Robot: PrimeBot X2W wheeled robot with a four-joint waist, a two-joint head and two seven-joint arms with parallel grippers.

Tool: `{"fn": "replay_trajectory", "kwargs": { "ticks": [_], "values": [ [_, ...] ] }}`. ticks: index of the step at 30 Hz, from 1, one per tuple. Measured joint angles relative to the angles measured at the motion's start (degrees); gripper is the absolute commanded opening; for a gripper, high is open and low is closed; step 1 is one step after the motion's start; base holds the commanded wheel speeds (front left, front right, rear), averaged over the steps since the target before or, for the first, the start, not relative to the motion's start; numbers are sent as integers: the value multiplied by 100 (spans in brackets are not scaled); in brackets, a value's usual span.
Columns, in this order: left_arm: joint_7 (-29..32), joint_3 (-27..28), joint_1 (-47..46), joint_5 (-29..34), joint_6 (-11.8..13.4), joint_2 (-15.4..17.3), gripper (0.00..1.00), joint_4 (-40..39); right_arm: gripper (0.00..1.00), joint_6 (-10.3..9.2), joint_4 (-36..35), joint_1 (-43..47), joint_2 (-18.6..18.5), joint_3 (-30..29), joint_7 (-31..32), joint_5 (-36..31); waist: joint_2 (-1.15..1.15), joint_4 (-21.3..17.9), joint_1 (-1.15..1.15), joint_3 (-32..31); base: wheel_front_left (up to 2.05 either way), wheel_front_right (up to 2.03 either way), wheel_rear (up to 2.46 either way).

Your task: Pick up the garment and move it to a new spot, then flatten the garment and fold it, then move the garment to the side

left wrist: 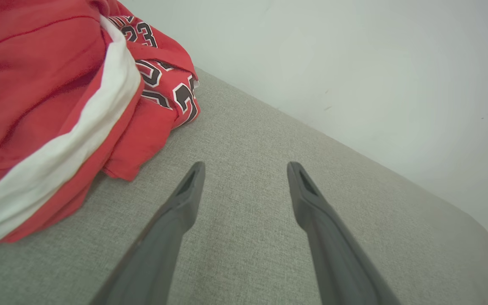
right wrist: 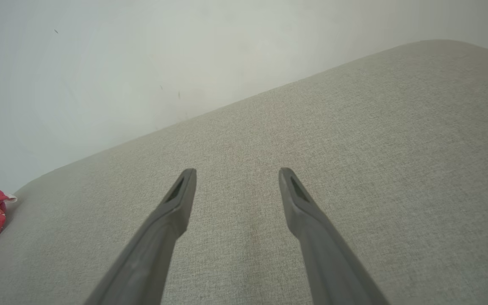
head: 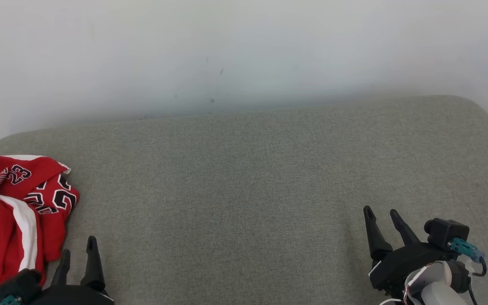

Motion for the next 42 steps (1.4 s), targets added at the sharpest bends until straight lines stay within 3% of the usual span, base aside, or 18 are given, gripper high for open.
{"fn": "replay_trajectory", "kwargs": {
  "ticks": [27,42],
  "values": [
    [-237,-247,-82,2342,401,301,100,132,100,-400,110,-198,-396,520,-468,-2060,0,-2,0,-128,0,0,0],
    [-221,-115,-88,2508,407,308,100,-21,100,-402,-8,-153,-476,369,-538,-2205,0,297,0,-149,0,0,0]
  ]
}}
